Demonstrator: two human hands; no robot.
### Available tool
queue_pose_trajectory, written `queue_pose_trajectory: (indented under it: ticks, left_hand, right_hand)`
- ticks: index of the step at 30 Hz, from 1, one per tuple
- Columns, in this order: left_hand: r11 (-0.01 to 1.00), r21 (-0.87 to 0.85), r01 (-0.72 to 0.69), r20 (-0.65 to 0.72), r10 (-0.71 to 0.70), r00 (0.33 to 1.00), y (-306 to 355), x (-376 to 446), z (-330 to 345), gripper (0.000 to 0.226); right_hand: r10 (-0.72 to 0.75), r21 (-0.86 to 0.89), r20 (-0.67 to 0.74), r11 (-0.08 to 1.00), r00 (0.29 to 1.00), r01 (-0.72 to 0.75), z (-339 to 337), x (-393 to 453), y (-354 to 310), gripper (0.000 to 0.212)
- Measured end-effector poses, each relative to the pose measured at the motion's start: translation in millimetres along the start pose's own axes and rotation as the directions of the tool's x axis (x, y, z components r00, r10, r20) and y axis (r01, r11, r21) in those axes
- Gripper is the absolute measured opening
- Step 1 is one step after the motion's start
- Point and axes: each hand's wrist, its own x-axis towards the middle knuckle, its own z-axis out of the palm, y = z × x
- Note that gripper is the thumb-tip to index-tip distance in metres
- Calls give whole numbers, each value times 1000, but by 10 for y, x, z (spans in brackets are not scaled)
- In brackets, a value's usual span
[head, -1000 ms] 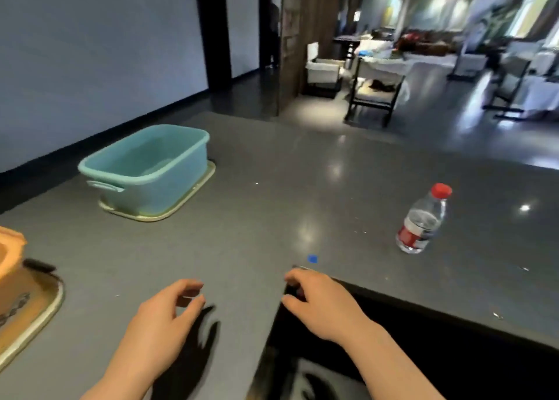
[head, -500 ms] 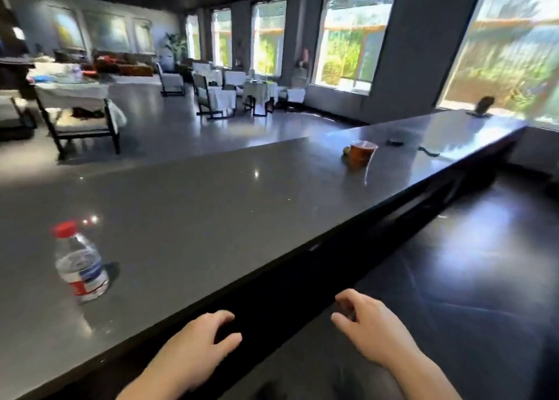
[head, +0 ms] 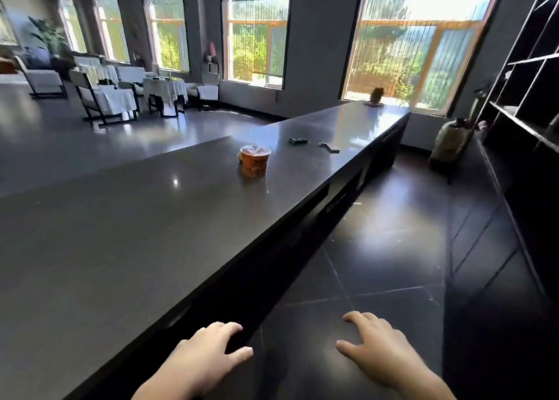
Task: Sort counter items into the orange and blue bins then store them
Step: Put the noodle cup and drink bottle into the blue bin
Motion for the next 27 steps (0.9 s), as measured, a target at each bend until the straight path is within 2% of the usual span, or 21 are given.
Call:
queue_pose_trajectory:
  ticks: [6, 11, 14, 19, 23, 27]
  left_hand:
    - [997, 71, -26, 22, 24, 999, 217, 1173, -353, 59]
    - [993, 32, -112, -90, 115, 989, 374, 2270, -760, 56]
    - [994, 10, -109, -87, 109, 990, 381, 2910, -1123, 53]
    - [988, -67, -137, -253, 116, 961, 567, 3974, -1724, 50]
    - [982, -150, -110, -319, 57, 946, 616, 4709, -1962, 57]
    - [988, -136, 76, -425, -128, 896, 587, 5539, -2329, 82]
  right_hand:
    - [50, 25, -14, 998, 999, -49, -218, 912, 265, 56]
    - [98, 30, -83, 995, 992, -96, -456, 1872, 281, 55]
    - [88, 68, -77, 994, 993, -83, -728, 2448, 214, 55]
    - [144, 180, -219, 978, 965, -105, -1129, 3238, 239, 48]
    - [195, 222, -142, 962, 970, -161, -1179, 3650, 499, 45]
    - [201, 231, -157, 959, 967, -162, -1323, 4196, 805, 46]
